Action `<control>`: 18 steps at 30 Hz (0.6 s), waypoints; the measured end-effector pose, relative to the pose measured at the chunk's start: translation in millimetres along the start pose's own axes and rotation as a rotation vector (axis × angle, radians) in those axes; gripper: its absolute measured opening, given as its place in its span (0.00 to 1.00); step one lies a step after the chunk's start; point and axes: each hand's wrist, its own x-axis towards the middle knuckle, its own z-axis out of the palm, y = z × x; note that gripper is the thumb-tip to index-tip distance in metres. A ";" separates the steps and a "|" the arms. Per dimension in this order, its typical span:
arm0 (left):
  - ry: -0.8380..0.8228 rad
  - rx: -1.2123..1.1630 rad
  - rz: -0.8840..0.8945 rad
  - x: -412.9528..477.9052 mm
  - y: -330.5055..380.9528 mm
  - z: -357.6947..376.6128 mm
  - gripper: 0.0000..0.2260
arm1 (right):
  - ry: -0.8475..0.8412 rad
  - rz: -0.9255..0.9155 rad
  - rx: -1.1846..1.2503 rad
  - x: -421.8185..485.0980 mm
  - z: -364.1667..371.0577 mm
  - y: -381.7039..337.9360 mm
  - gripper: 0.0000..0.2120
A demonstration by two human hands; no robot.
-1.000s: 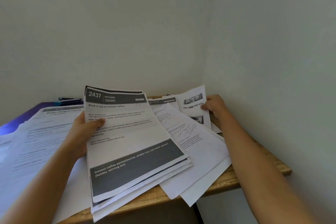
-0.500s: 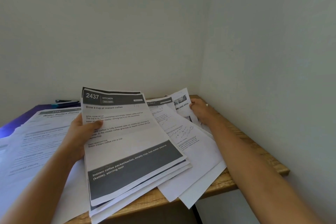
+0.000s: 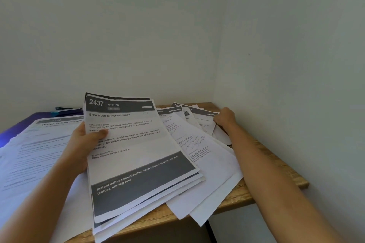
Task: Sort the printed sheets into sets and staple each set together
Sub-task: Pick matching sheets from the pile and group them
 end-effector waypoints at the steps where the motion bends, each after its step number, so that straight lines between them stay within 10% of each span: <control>1: 0.000 -0.005 0.000 0.2 -0.2 -0.1 0.14 | -0.021 0.019 0.001 1.6 -1.7 1.8 0.13; 18: 0.013 -0.024 0.019 1.3 -0.9 1.6 0.13 | -0.192 0.003 0.564 0.8 -7.8 -6.8 0.13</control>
